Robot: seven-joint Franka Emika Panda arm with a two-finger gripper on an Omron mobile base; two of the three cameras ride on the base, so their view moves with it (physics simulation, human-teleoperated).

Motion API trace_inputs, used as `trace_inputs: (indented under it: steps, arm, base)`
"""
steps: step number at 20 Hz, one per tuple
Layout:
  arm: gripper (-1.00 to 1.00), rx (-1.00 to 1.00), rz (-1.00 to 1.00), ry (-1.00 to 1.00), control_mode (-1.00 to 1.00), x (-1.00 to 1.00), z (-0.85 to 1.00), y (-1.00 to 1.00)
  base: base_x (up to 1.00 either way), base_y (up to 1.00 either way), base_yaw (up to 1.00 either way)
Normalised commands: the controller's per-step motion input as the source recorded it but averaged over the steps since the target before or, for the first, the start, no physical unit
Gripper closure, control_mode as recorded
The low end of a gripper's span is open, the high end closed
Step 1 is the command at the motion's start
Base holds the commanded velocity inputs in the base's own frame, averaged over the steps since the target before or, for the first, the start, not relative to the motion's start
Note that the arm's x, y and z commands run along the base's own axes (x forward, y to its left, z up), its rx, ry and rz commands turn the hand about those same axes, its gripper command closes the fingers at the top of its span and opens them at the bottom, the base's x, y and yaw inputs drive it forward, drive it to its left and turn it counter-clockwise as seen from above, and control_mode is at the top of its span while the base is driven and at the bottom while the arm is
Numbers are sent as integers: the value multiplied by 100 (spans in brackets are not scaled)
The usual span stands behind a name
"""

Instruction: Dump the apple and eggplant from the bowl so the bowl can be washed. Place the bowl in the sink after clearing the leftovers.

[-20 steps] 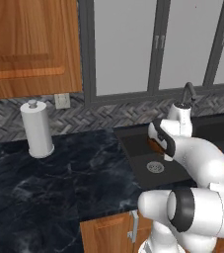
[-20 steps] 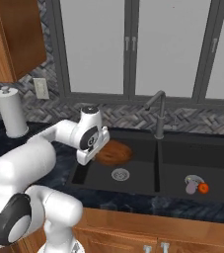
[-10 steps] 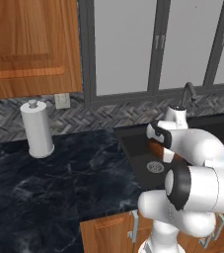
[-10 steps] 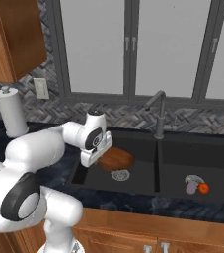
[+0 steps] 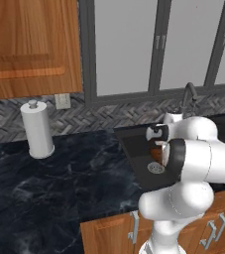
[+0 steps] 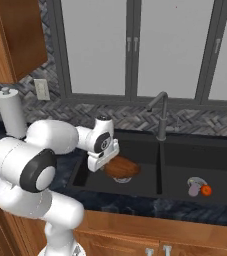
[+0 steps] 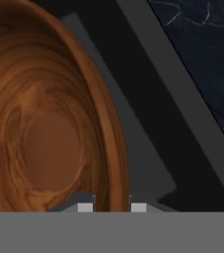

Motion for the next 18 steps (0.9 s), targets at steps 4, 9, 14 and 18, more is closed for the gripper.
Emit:
trace_inputs:
  steps: [4,9,14,18]
  arm:
    - [100,0,-4,0,-100,37,-35,-3]
    - [100,0,-1,0,-100,9,-58,-7]
    - [100,0,0,0,-100,18,-30,-7]
    - [100,0,0,0,-100,24,-29,-9]
  base:
    - [0,0,0]
    - [0,0,0]
    - [0,0,0]
    - [0,0,0]
